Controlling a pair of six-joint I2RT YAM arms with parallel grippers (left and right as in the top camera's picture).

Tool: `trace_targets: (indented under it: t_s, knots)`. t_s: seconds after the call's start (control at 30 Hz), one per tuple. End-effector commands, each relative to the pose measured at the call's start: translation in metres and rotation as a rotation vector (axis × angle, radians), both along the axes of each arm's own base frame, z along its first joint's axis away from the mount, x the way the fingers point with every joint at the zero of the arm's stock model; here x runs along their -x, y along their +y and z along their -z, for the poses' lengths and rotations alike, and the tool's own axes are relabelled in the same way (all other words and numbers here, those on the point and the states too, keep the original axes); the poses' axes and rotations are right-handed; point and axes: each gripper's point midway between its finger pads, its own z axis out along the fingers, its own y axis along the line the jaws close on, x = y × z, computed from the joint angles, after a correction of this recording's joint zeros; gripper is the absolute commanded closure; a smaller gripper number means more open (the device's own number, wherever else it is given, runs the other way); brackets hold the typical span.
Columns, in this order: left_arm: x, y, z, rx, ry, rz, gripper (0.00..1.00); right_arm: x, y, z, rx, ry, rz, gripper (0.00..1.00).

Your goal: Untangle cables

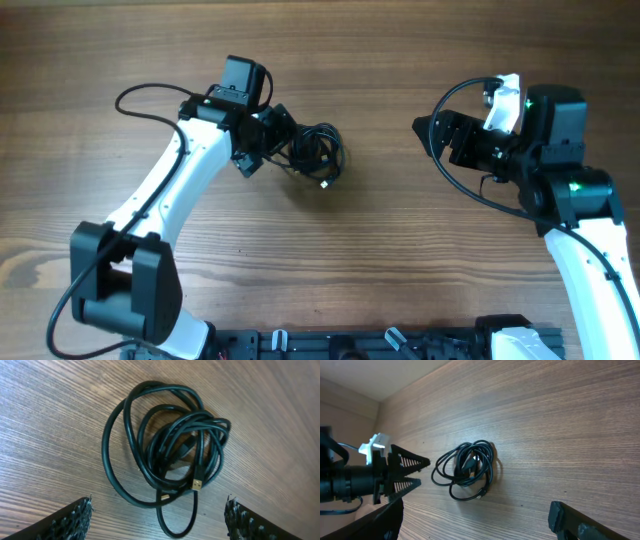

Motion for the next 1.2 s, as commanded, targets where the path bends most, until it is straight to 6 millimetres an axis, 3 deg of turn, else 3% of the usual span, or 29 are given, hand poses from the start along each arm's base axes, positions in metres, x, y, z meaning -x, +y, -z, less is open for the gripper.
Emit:
trace_targets:
  t_s: [0.0,0.2,0.4,0.47,0.63,0.73,0.77,0.83,0.9,0.97,1.0,1.1,1.17]
  knots:
    - [-0.007,0.002,0.023,-0.035,0.05,-0.082,0.17,-0.007,-0.001,0.0,0.003,0.012,0.018,0.04]
    - [-0.016,-0.006,0.052,-0.043,0.068,-0.068,0.43,-0.009,-0.001,0.006,0.002,0.033,0.022,0.04]
    - [-0.011,-0.025,0.078,-0.095,0.083,-0.012,0.43,-0.009,-0.001,0.008,0.002,0.04,0.022,0.04]
    - [-0.011,-0.027,0.085,-0.1,0.09,-0.007,0.47,-0.009,-0.001,0.008,0.002,0.041,0.022,0.04]
    - [-0.019,-0.013,0.086,-0.166,0.055,-0.034,0.92,-0.009,-0.001,0.008,0.002,0.041,0.022,0.0]
    - [-0.025,-0.016,0.082,-0.152,0.026,-0.027,0.96,-0.01,-0.001,0.008,0.001,0.037,0.022,0.0]
    - [-0.027,-0.016,0.077,-0.147,0.013,-0.028,0.96,-0.01,-0.001,0.008,0.001,0.037,0.022,0.0]
    - [-0.037,-0.027,0.047,-0.082,-0.076,0.056,0.96,-0.01,-0.001,0.007,0.001,0.036,0.022,0.01]
    - [-0.043,-0.041,-0.003,0.01,-0.197,0.119,0.96,-0.01,0.001,0.006,-0.008,0.033,0.012,0.0]
    - [-0.039,-0.054,-0.043,0.097,-0.287,0.206,0.96,-0.008,0.007,0.004,-0.032,0.031,-0.013,0.0]
    - [-0.033,-0.063,-0.073,0.163,-0.356,0.269,0.96,-0.008,0.011,0.0,-0.053,0.021,-0.034,0.01]
    - [-0.02,-0.071,-0.116,0.245,-0.438,0.31,0.96,-0.009,0.019,-0.009,-0.094,-0.01,-0.072,0.04]
    - [-0.01,-0.079,-0.131,0.308,-0.45,0.346,0.96,-0.011,0.019,-0.011,-0.115,-0.004,-0.055,0.06]
